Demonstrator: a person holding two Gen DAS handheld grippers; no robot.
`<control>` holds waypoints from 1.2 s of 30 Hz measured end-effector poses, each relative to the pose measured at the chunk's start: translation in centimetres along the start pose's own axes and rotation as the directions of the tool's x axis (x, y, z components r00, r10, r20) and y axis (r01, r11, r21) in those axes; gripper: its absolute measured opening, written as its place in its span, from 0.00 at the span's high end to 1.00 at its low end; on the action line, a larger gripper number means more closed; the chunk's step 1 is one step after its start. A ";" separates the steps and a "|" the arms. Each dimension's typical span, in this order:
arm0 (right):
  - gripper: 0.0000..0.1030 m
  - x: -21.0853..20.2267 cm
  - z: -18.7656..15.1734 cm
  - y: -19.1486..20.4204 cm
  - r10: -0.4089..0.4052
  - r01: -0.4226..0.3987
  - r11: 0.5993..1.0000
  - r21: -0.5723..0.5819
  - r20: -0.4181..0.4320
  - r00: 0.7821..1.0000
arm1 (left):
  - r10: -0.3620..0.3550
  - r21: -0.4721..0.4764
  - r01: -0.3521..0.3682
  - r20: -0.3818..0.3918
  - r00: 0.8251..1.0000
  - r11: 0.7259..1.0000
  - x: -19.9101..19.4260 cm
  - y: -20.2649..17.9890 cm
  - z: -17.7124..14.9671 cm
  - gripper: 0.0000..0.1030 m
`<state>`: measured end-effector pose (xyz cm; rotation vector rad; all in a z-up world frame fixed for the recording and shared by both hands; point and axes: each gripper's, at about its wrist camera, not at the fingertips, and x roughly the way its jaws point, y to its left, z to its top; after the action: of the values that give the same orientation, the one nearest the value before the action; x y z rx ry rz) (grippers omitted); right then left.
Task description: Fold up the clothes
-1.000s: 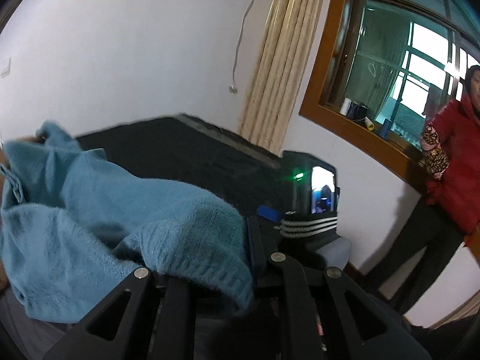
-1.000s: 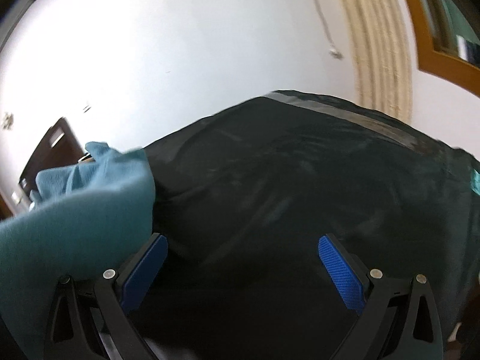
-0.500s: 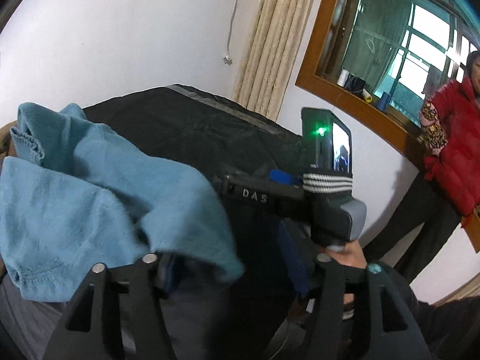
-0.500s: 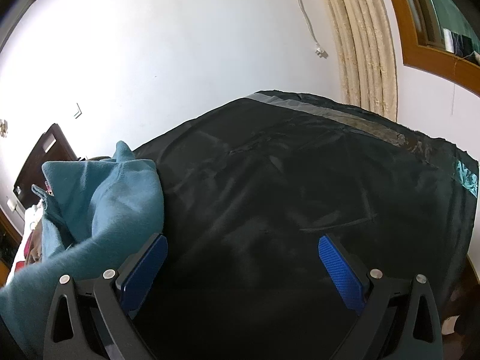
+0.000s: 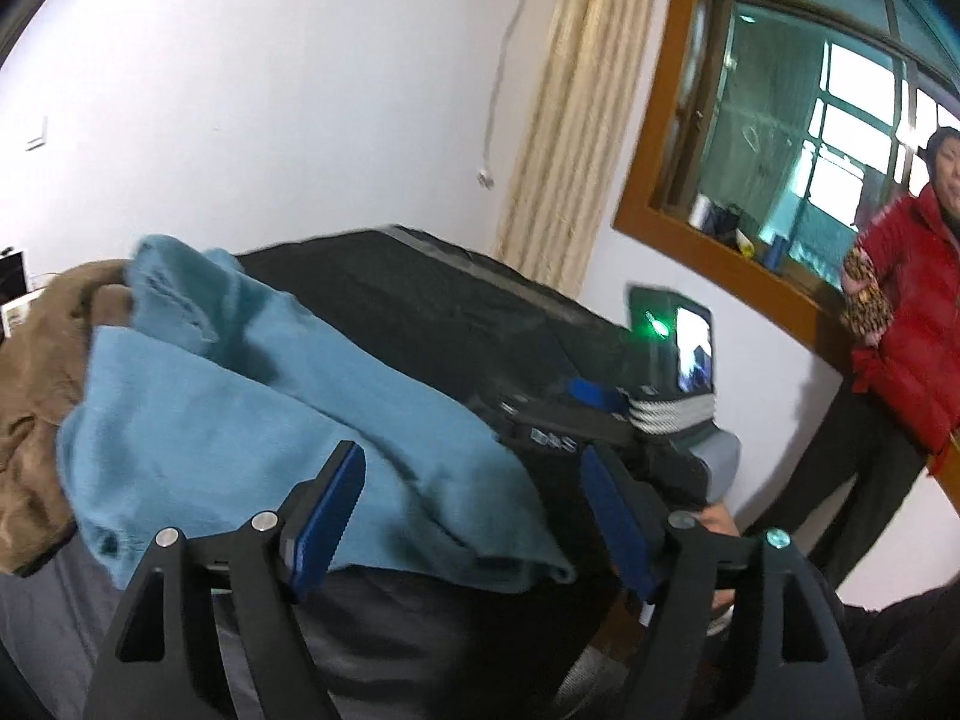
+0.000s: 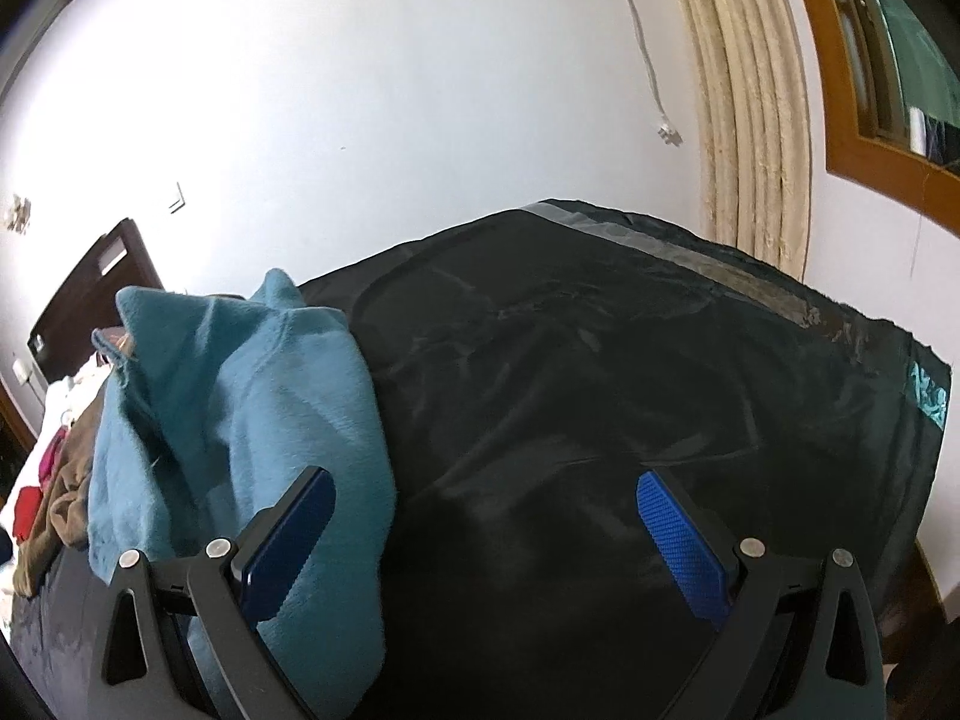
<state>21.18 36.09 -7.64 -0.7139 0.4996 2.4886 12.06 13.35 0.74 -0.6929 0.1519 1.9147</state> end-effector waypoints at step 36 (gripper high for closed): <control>0.01 0.6 -1.1 11.4 0.316 -0.337 0.919 -0.204 -0.129 0.940 | 0.309 -0.155 -0.293 0.092 0.947 0.944 -6.0 9.3 0.3 0.22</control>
<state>14.88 26.61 -6.55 -0.9010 0.4022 2.8693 5.60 4.54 2.31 -0.6797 0.0538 2.2712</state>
